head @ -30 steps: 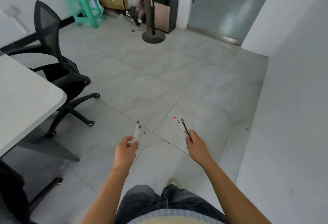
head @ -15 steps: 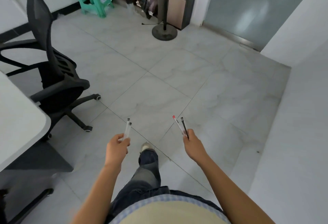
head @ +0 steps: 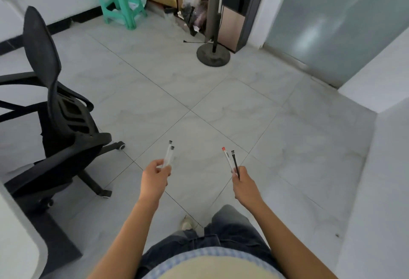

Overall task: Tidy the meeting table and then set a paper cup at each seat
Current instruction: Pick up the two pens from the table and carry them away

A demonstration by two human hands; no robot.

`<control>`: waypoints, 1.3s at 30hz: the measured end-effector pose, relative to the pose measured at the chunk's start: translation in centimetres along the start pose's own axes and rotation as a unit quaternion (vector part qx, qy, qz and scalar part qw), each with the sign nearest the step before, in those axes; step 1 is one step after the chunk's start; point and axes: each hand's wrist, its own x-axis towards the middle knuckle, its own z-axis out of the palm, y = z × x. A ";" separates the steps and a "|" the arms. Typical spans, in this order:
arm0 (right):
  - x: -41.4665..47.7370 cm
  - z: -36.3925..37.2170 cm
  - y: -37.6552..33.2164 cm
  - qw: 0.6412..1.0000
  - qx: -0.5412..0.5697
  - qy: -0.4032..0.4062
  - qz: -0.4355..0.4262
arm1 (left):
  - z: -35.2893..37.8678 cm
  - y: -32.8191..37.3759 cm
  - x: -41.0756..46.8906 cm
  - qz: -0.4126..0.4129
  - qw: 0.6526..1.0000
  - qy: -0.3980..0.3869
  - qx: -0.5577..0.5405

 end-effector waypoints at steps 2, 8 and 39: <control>2.7 -0.5 -1.0 1.000 0.002 -0.001 0.009 | 0.7 0.8 1.8 -0.013 1.000 -0.005 0.007; 13.2 -3.3 -4.9 1.000 0.024 -0.009 0.003 | 2.7 6.2 9.6 -0.004 0.999 0.041 0.008; 55.8 -1.1 -40.9 0.991 -0.038 -0.094 -0.085 | -7.7 32.0 52.9 0.004 0.979 0.187 -0.086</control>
